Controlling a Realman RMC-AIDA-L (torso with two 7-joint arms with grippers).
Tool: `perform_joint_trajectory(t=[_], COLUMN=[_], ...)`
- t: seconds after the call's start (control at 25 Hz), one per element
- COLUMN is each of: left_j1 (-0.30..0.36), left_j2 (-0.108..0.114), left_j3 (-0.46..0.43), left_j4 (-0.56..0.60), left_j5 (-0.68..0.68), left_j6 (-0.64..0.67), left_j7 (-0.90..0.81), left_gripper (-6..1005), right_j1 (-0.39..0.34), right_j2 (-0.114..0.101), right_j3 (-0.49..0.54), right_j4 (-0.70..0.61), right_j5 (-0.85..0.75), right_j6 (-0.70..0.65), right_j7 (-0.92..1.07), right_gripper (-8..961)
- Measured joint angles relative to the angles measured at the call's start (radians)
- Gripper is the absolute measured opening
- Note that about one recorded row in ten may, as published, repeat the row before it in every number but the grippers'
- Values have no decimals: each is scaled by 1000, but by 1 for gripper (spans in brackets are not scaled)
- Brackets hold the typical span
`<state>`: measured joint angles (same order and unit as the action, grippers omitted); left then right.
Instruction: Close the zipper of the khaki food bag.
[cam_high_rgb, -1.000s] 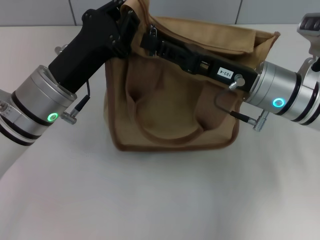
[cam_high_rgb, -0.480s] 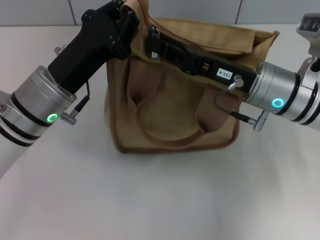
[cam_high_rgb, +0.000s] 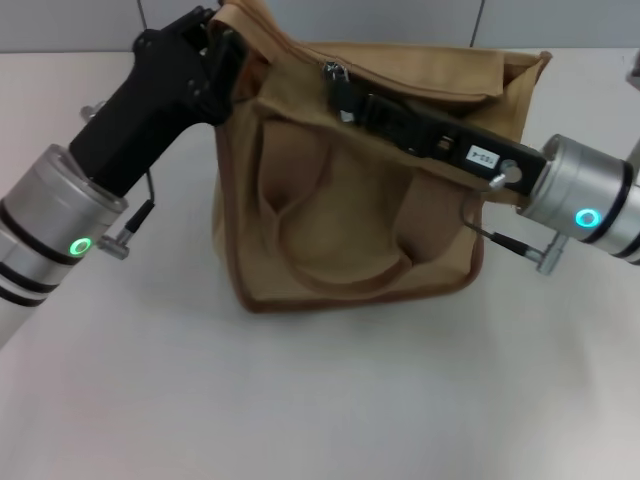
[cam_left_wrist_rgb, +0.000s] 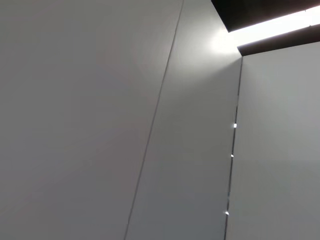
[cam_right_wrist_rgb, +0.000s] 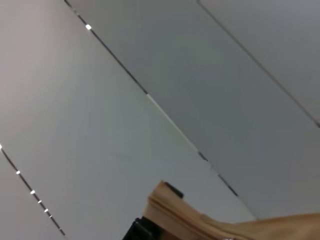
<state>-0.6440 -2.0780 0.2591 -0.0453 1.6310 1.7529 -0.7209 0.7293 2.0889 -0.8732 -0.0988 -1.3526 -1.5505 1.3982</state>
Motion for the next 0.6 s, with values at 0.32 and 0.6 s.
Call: perform_joint_trajectory(t=[0.32,0.6], left_j1=[51,73], left_j2=[4,6], left_j3=[-64,-90], left_j4=[24,45], left_j5=[-2,-3], left_j6=[0,0], left_j7=[0,-9], left_gripper=[143,151], right_j1=[-115,-203], right_j2=[-5,-7], right_j3=[11,26], right_j4=[-101,-166], right_j5=[5,9], right_j6=[-7,-9], right_j7=[65,105], right_gripper=[5,13])
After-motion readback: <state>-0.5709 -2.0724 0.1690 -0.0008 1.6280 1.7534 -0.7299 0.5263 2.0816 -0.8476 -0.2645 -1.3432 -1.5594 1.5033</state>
